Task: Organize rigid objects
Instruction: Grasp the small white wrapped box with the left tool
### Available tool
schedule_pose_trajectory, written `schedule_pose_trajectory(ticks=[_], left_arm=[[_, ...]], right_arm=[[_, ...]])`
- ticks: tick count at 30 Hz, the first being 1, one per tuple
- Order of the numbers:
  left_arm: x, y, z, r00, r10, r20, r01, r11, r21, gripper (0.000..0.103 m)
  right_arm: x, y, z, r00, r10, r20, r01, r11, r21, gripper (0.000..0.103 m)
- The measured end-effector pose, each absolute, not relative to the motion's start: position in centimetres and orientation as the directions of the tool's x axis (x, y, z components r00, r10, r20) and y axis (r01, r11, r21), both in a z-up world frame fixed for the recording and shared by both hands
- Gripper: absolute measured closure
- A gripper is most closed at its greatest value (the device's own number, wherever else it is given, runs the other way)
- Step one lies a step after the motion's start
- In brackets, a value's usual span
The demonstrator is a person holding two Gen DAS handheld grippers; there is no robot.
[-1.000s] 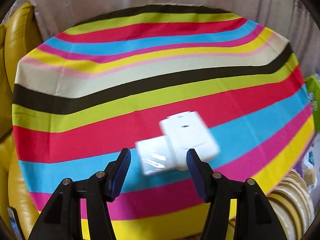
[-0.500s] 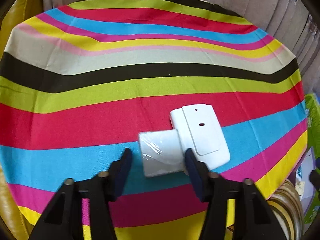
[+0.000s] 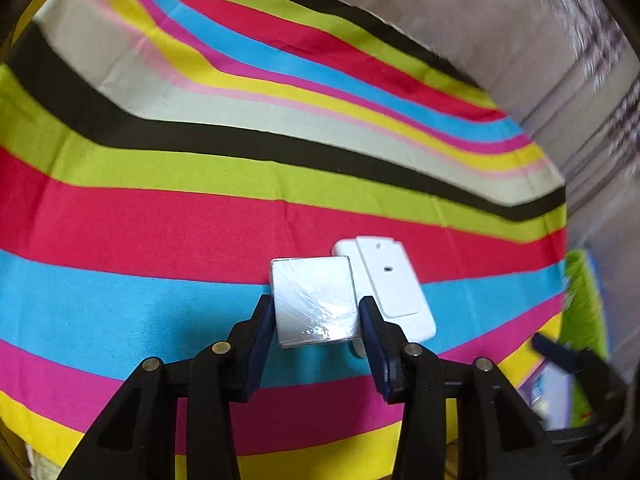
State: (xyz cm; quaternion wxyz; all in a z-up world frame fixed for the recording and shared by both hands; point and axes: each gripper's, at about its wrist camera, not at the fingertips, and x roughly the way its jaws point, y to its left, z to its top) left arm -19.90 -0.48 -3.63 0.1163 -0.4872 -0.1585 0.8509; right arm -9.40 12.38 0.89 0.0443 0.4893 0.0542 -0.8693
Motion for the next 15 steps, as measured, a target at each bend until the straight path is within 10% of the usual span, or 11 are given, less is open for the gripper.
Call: schedule_pose_trajectory(ticks=[15], left_arm=[[-20.1,-2.1,-3.0,-0.578,0.318,-0.751,0.031,-0.911,-0.410,0.059]], right_arm=[[-14.3,5.4,-2.1,-0.476,0.003,-0.879,0.200,-0.973,-0.112,0.016]])
